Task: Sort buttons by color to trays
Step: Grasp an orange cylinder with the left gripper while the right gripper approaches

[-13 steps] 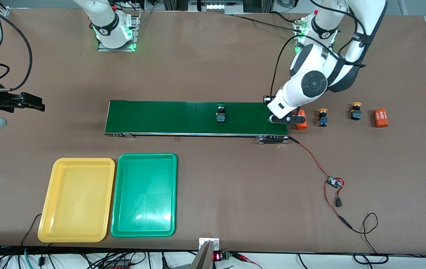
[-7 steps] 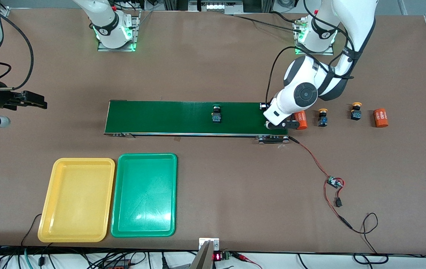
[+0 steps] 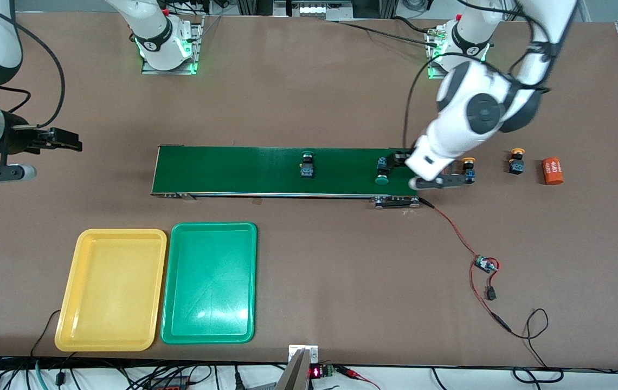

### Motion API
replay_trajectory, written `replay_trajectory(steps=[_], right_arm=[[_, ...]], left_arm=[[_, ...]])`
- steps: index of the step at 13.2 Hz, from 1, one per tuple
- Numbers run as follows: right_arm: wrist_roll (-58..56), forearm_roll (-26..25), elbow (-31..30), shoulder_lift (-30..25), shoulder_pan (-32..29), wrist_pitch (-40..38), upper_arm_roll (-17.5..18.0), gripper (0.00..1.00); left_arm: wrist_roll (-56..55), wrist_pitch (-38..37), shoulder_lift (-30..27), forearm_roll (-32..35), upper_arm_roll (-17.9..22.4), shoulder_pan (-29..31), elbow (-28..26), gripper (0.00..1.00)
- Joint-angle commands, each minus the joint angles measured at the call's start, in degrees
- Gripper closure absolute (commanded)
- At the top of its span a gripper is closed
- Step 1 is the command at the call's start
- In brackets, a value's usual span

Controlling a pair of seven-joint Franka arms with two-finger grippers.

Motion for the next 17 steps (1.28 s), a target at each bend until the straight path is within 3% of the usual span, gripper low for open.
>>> replay_trajectory(steps=[1,6,9,11,17], right_arm=[[1.7,0.8,-14.9,-10.3,1.0,7.9,0.2,0.00],[5.3,0.8,-37.9,-24.9,2.4,21.4,0.2,0.00],[8.7,0.8,-40.1,-26.0,3.2,21.3,0.2,0.00],[14.3,0.6,-40.8,-25.9,7.4,21.9,0.5,0.00],[19.1,0.3,-40.5,-21.5,9.7,29.3,8.6,0.00]], left_arm=[[11.4,-1.7,1.6,-0.5,1.4,4.5,-1.5,0.00],[16.5,-1.4,5.4,2.8,1.7,6.8,-2.7,0.00],[17.2,-0.4,7.9,6.7,1.7,7.1,-2.8,0.00],[17.3,1.6,9.0,7.2,1.7,7.4,-3.6,0.00],[17.2,5.4,13.7,7.1,1.7,8.3,-4.6,0.00]])
